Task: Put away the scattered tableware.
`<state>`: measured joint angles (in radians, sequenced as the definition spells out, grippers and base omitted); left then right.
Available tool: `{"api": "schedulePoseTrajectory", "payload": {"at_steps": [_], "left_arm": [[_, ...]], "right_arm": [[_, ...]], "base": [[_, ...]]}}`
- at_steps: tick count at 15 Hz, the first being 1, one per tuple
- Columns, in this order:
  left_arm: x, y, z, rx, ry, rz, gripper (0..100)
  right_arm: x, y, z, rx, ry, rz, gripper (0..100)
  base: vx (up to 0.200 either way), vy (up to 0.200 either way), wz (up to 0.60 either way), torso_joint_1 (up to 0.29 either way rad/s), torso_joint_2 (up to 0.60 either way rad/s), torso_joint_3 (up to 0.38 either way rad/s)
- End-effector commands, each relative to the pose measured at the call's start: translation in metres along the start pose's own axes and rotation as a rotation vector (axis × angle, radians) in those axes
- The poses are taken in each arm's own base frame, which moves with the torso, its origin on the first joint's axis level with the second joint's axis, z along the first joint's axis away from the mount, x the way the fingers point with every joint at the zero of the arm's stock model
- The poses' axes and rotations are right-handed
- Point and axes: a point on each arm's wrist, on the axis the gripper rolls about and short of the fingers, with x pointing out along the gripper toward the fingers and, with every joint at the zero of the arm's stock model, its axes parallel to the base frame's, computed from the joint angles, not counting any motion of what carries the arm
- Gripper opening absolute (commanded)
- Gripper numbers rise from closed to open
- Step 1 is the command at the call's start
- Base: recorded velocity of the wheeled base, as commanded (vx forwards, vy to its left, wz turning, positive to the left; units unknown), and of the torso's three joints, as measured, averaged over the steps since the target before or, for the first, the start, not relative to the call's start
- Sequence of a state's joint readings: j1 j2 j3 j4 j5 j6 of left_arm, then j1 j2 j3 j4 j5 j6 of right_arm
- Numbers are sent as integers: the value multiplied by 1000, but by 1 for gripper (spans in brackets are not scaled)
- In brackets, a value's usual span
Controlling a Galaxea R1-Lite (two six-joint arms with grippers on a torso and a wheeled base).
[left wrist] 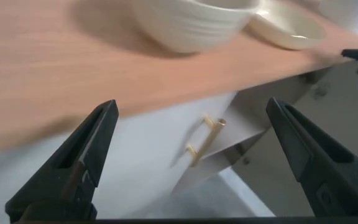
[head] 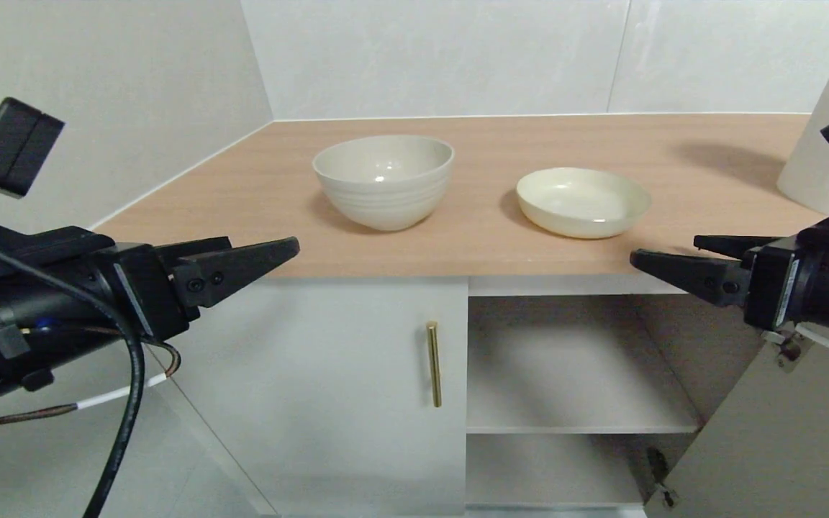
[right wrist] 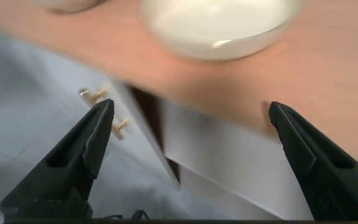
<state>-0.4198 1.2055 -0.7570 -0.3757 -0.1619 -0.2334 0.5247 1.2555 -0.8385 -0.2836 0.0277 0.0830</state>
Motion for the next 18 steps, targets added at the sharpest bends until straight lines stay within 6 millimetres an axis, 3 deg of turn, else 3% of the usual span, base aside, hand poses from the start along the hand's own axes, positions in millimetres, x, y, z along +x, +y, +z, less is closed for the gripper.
{"api": "schedulePoseTrajectory", "payload": {"at_steps": [1, 10, 13, 15, 16, 18], "left_arm": [[1, 0, 0, 0, 0, -1, 100], [5, 0, 5, -2, -6, -3, 100], [12, -3, 21, -18, 61, 15, 100], [26, -3, 42, -30, 117, 49, 100], [23, -4, 49, -38, 156, 65, 100], [19, -2, 39, -110, 322, 119, 100]], "right_arm": [[0, 0, 0, 0, -1, 2, 100], [12, -9, -5, 6, 15, -39, 100], [34, -21, -14, -4, 20, -84, 100], [60, -33, -11, 7, 54, -161, 100], [69, -37, -8, 15, 112, -208, 100], [78, -40, -4, 152, 252, -284, 100]], "base": [[0, 0, 0, 139, -583, -310], [0, 0, 0, 162, -475, -287], [0, 0, 0, 64, -142, -85], [0, 0, 0, 0, 0, 0], [0, 0, 0, 0, 0, 0], [0, 0, 0, 0, 0, 0]]}}
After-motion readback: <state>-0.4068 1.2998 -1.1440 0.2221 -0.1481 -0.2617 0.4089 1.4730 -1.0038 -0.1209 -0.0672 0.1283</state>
